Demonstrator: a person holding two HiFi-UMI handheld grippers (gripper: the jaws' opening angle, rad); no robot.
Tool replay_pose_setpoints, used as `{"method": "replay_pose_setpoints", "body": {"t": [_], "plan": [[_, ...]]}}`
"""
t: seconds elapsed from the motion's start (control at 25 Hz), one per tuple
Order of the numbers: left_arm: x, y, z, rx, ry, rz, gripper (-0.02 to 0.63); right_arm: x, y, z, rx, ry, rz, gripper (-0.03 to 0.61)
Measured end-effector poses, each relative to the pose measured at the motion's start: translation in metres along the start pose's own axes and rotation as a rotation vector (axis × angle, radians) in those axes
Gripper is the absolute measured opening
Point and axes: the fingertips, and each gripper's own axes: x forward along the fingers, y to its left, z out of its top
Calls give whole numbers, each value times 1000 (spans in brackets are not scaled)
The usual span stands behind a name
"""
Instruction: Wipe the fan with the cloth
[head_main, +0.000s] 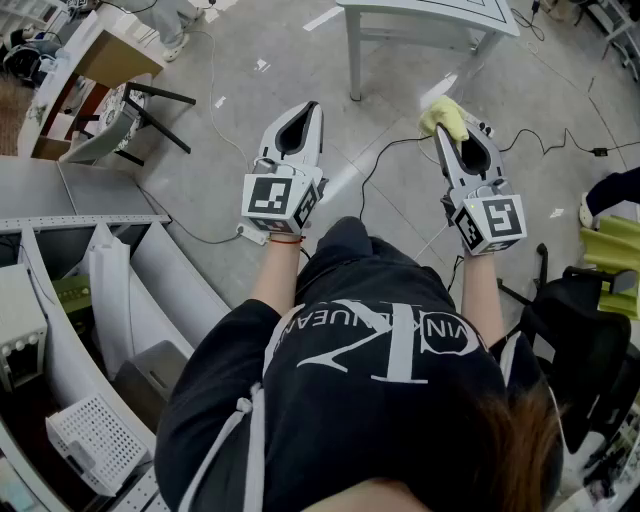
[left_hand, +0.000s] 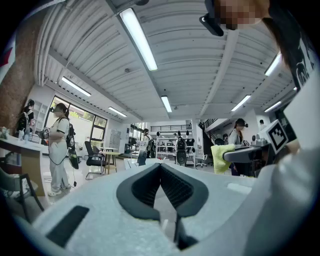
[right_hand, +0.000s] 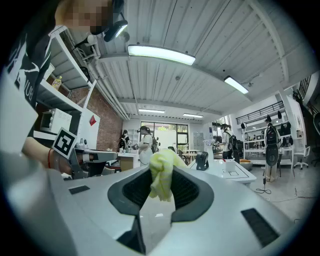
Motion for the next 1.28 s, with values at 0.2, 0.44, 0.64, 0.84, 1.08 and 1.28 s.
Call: {"method": "replay_pose_setpoints", "body": {"t": [0.2,0.44,0.64,0.84,1.08,1.28], "plan": [[0,-3,-1,-2,3,0,6,-2,-1,-3,6,3,0,103],[0,-3,2,2,8,5,6,-1,-6,-4,18,5,-7,103],[14,5,-14,-22,43,10,6,10,-9,-13,-19,32,35,104],[61,18,-22,-37,59,-27,6,39,-35,-18,-6,44,18,104],[129,36,-23,-52,68,-62,6,89,-81,-22,22,64,-11,104],[182,68,-23,-62,89,-71,6,139,-111,-19,43,72,-20,104]]}}
